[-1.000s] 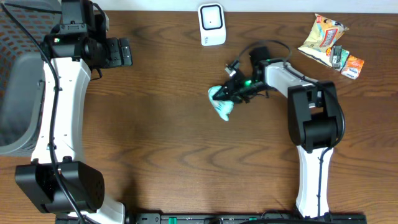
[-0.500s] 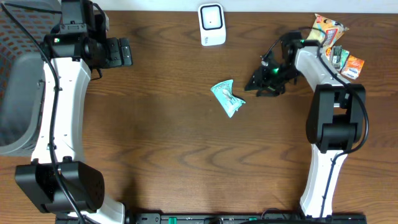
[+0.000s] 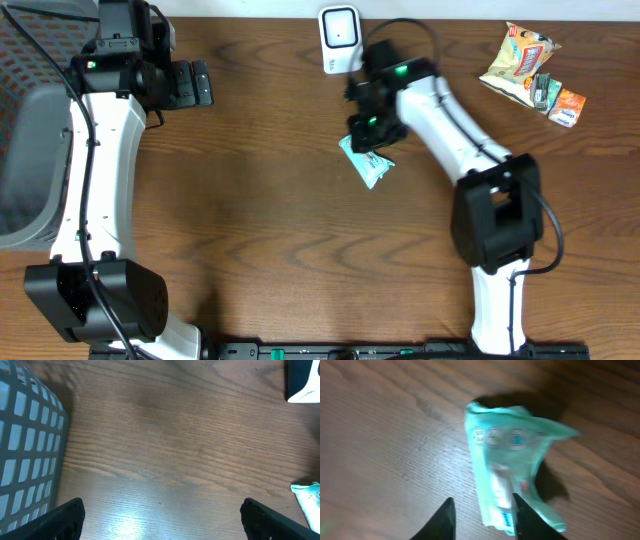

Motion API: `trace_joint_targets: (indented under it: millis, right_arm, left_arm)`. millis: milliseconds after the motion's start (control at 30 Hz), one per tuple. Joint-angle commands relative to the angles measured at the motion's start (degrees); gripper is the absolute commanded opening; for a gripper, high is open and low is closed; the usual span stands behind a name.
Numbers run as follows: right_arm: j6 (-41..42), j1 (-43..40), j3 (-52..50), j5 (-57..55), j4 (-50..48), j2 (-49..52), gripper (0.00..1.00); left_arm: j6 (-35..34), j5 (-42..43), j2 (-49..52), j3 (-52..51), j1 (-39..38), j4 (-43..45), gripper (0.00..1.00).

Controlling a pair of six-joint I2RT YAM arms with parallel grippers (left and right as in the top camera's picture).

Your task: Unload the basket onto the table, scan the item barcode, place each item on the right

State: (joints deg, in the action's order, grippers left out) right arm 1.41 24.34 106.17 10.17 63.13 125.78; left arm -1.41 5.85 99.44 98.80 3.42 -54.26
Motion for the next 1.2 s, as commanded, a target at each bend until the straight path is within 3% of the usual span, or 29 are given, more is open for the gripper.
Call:
trace_joint_targets:
  millis: [0, 333, 567, 800, 900, 1033, 1167]
  right_arm:
    - [2.84, 3.74, -0.22, -13.4, 0.11, 0.02, 0.26]
    - [6.86, 10.4, -1.9, -25.9, -0.74, 0.04, 0.3]
    - [6.67, 10.95, -9.16, -26.38, -8.28, 0.04, 0.39]
    - [6.67, 10.6, -15.04, -28.13, -14.12, 0.04, 0.4]
    - [6.67, 10.36, -15.19, -28.24, -13.94, 0.04, 0.32]
    - [6.71, 9.42, -15.17, -27.26, -14.38, 0.04, 0.01]
    - [6.69, 6.71, -13.9, -18.62, -13.99, -0.13, 0.01]
  left_arm:
    - [0.76, -0.13, -0.13, -0.22, -0.13, -0.33, 0.98]
    - [0.76, -0.13, -0.13, -0.22, -0.13, -0.35, 0.98]
    - [0.76, -0.13, -0.13, -0.22, -0.13, -0.33, 0.98]
    - [0.76, -0.13, -0.13, -0.22, -0.13, -0.33, 0.98]
    - [0.76, -0.13, -0.13, -0.22, -0.13, -0.33, 0.98]
    - [0.76, -0.13, -0.13, -0.22, -0.13, -0.35, 0.98]
    - [0.76, -0.13, -0.13, -0.22, -0.13, -0.35, 0.98]
